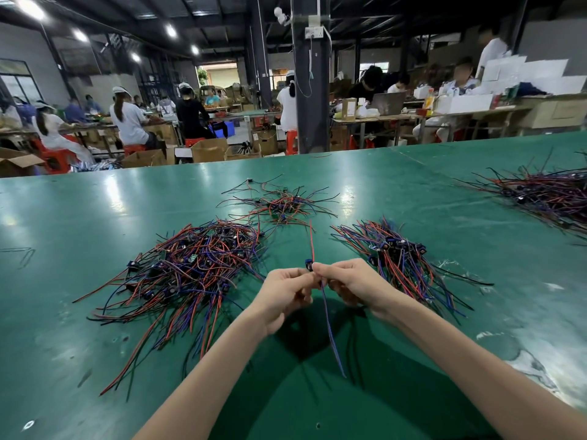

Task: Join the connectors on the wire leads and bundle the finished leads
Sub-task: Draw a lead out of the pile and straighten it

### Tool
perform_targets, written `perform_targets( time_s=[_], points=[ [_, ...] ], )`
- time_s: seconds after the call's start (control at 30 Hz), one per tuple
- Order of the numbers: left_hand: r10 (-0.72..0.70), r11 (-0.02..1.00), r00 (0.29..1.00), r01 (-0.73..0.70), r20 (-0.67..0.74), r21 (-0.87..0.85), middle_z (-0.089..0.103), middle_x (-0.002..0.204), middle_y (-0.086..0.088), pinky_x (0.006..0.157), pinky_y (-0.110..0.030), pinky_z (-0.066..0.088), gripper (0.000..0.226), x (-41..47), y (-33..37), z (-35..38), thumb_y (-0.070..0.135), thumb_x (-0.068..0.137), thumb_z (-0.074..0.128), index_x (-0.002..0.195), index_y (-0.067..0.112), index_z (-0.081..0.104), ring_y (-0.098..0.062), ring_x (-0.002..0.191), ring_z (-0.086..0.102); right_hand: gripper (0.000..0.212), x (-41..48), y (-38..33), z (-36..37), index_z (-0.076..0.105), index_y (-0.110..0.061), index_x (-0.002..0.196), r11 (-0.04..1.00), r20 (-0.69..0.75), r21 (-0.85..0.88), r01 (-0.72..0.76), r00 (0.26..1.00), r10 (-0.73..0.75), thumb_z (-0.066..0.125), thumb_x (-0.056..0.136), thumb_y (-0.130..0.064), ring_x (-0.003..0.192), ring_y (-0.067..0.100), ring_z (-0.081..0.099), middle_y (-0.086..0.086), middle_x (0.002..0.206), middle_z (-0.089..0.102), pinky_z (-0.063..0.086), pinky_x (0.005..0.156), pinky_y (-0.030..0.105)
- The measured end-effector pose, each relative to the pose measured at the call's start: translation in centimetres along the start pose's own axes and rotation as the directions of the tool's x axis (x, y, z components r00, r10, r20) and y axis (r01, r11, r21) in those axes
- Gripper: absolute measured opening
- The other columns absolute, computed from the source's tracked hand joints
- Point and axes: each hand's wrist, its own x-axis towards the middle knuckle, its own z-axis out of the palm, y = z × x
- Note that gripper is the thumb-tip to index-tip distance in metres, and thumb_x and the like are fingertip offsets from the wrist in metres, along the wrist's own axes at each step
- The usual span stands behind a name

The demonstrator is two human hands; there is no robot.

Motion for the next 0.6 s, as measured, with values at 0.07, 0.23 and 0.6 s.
perform_targets(
  time_s=[0.07, 0.23, 0.6],
  points=[
    [-0.003, 1.000, 1.000, 0.003, -0.013, -0.003, 0.052, 0.065, -0.006, 0.052, -0.017, 0.038, 0.018, 0.04, -0.07, -0.02, 0.002, 0.091, 0.056, 0.074, 0.002, 0.064, -0.009, 0.055, 0.036, 0.030, 0.08, 0.16, -0.01, 0.058, -0.007, 0.072, 1.000, -0.017, 0.017, -0.005, 1.000, 0.005, 0.066, 0.086, -0.033, 0.033, 0.006, 0.020, -0.008, 0.041, 0.032, 0.015, 0.035, 0.015],
    [0.011, 1.000, 1.000, -0.011, -0.024, -0.008, 0.058, 0.056, 0.000, 0.050, -0.016, 0.041, 0.018, 0.12, -0.13, -0.29, 0.003, 0.086, 0.063, 0.068, 0.004, 0.064, -0.007, 0.048, 0.042, 0.023, 0.44, 0.39, -0.06, 0.063, -0.007, 0.078, 0.999, -0.039, 0.050, 0.007, 0.999, -0.005, 0.069, 0.084, -0.027, 0.035, 0.004, 0.027, -0.012, 0.041, 0.038, 0.020, 0.037, 0.016],
    [-0.046, 0.998, 0.996, 0.043, 0.076, 0.048, 0.067, 0.072, 0.005, 0.054, -0.014, 0.041, 0.011, -0.03, -0.38, -0.19, -0.001, 0.080, 0.069, 0.078, 0.010, 0.072, -0.001, 0.063, 0.055, 0.010, 0.83, 0.72, -0.50, 0.064, -0.007, 0.076, 0.995, -0.075, 0.084, 0.051, 0.996, -0.045, 0.071, 0.082, -0.011, 0.036, 0.003, 0.032, -0.010, 0.044, 0.052, 0.024, 0.037, 0.015]
  ],
)
